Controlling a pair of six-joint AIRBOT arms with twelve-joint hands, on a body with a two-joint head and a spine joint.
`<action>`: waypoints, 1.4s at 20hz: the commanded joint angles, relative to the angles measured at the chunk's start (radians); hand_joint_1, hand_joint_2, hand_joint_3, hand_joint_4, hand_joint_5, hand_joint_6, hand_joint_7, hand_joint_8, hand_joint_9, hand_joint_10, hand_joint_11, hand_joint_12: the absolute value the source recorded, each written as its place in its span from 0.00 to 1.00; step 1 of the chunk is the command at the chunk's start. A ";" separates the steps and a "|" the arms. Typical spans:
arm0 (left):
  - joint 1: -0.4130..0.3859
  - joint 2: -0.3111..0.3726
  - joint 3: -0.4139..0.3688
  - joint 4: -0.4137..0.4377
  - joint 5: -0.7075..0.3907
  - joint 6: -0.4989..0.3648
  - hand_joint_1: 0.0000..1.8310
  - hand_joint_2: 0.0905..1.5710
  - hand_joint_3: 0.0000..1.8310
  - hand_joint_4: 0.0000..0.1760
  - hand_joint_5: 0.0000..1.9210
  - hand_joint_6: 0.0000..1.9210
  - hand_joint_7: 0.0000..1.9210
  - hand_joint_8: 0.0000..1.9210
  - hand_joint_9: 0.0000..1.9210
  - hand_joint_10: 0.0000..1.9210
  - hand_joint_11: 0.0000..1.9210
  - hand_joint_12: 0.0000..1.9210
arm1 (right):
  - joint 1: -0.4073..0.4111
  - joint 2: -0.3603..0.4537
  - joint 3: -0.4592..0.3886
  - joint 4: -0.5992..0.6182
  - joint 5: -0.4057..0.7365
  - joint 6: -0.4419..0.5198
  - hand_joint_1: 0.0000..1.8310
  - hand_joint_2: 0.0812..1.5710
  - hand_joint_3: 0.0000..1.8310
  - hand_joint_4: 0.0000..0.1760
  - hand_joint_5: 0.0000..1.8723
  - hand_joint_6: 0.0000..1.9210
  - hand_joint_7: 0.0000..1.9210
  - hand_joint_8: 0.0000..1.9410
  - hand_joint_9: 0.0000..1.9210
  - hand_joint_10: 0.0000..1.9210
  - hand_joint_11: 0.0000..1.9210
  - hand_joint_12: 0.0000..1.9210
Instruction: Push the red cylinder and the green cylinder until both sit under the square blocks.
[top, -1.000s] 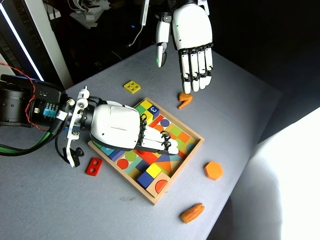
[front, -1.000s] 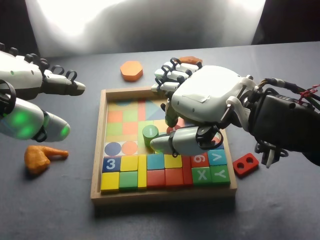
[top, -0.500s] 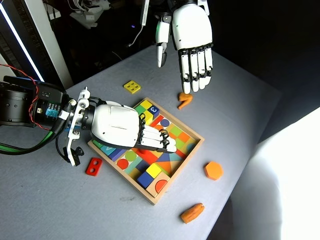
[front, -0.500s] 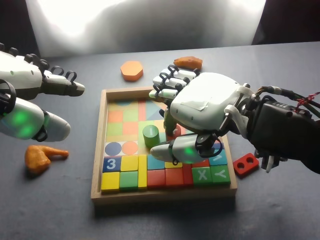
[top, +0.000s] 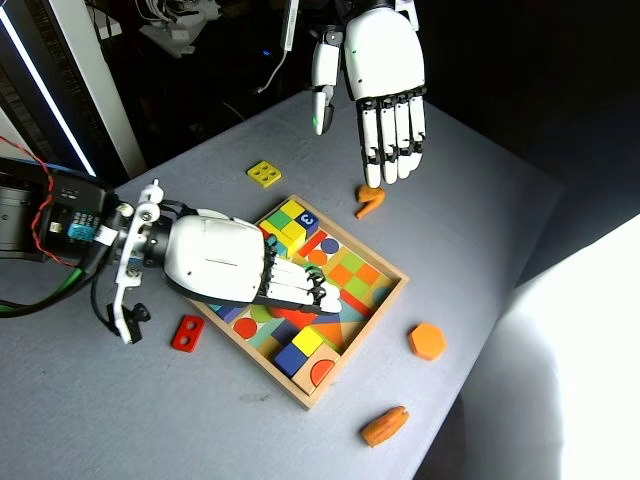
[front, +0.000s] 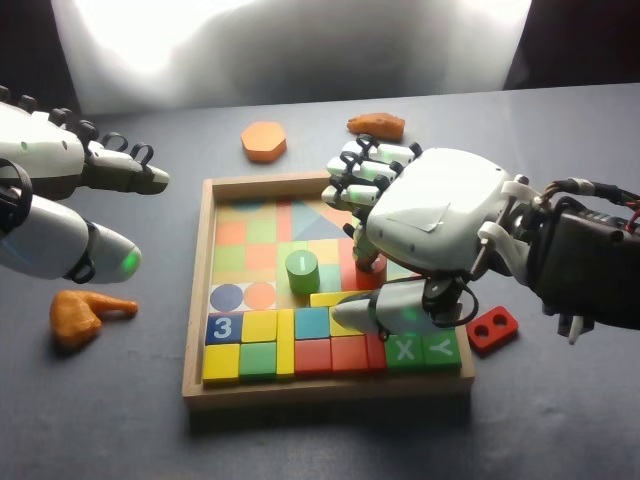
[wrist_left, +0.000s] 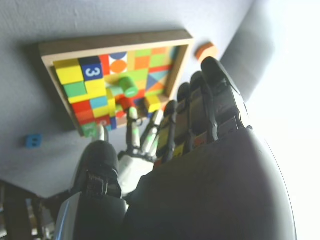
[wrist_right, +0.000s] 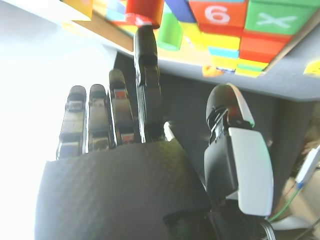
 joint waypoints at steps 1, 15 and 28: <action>-0.007 0.011 0.003 0.016 -0.077 -0.001 0.03 0.86 0.00 0.22 0.04 0.00 0.07 0.00 0.07 0.00 0.00 0.31 | -0.009 0.015 -0.002 -0.008 0.016 -0.010 0.01 0.73 0.00 0.00 0.49 0.02 0.11 0.00 0.01 0.00 0.00 0.00; -0.007 0.011 0.003 0.016 -0.077 -0.001 0.04 0.86 0.00 0.29 0.04 0.00 0.06 0.00 0.08 0.00 0.00 0.36 | -0.015 0.079 -0.032 -0.008 -0.041 -0.024 0.01 0.73 0.00 0.00 0.50 0.02 0.11 0.00 0.01 0.01 0.00 0.00; -0.007 0.011 0.001 0.016 -0.077 -0.002 0.05 0.87 0.00 0.24 0.03 0.00 0.05 0.00 0.07 0.00 0.00 0.34 | -0.027 0.126 -0.061 -0.008 -0.073 -0.011 0.00 0.74 0.00 0.00 0.49 0.01 0.12 0.00 0.01 0.00 0.00 0.00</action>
